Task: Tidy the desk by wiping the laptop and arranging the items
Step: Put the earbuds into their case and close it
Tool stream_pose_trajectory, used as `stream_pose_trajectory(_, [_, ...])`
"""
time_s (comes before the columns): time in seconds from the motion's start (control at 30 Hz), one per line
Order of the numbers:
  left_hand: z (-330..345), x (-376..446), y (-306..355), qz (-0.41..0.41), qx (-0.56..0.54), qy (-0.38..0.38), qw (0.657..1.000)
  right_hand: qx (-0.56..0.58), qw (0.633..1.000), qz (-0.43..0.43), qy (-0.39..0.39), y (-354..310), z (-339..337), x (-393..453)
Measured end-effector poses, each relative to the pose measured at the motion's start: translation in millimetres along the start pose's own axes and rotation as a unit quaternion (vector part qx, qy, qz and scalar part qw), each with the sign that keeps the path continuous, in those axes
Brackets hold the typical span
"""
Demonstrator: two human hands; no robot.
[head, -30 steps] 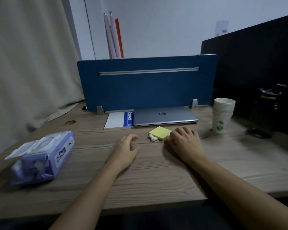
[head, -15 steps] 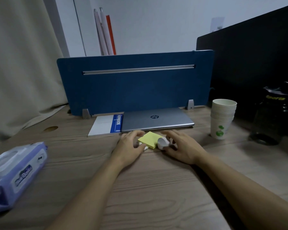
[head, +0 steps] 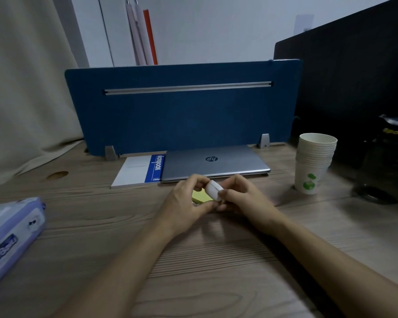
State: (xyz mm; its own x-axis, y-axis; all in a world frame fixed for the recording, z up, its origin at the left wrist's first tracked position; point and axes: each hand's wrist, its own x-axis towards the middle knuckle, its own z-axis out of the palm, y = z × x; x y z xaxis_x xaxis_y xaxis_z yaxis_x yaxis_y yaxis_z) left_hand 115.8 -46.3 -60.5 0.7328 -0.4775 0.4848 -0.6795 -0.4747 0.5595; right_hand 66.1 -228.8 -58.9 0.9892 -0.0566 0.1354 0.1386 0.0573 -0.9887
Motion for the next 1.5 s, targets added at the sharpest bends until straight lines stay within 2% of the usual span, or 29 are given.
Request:
stream_pose_trajectory(0.13, [1,-1,5,0.009,0.009,0.019,1.0,0.053,0.998,0.013,0.026,0,1,0])
stream_pose_trajectory(0.27, [2,-3,8,0.025,-0.011,0.026,0.999,0.061,0.998,0.017,0.028,1,0,-2])
stream_pose_trajectory(0.7, [4,-1,4,0.041,-0.02,0.028,0.999,-0.113,0.992,-0.032,0.037,0,-2,-3])
stream_pose_trajectory(0.83, [2,-2,6,0.047,-0.025,0.032,0.998,-0.132,0.99,-0.043,0.037,0,-5,-2])
stream_pose_trajectory(1.0, [2,-3,9,0.058,-0.031,0.025,0.998,-0.101,0.993,-0.054,0.035,-6,-12,-3])
stream_pose_trajectory(1.17, [1,-3,8,0.062,-0.048,0.024,0.997,-0.18,0.98,-0.085,0.005,-7,-5,-6])
stream_pose_trajectory(1.3, [2,-1,7,0.067,-0.056,0.013,0.996,-0.139,0.988,-0.066,-0.005,-9,-5,-8])
stream_pose_trajectory(1.5, [-1,-2,8,0.055,-0.067,0.017,0.996,0.005,1.0,-0.003,-0.002,-15,-8,-9])
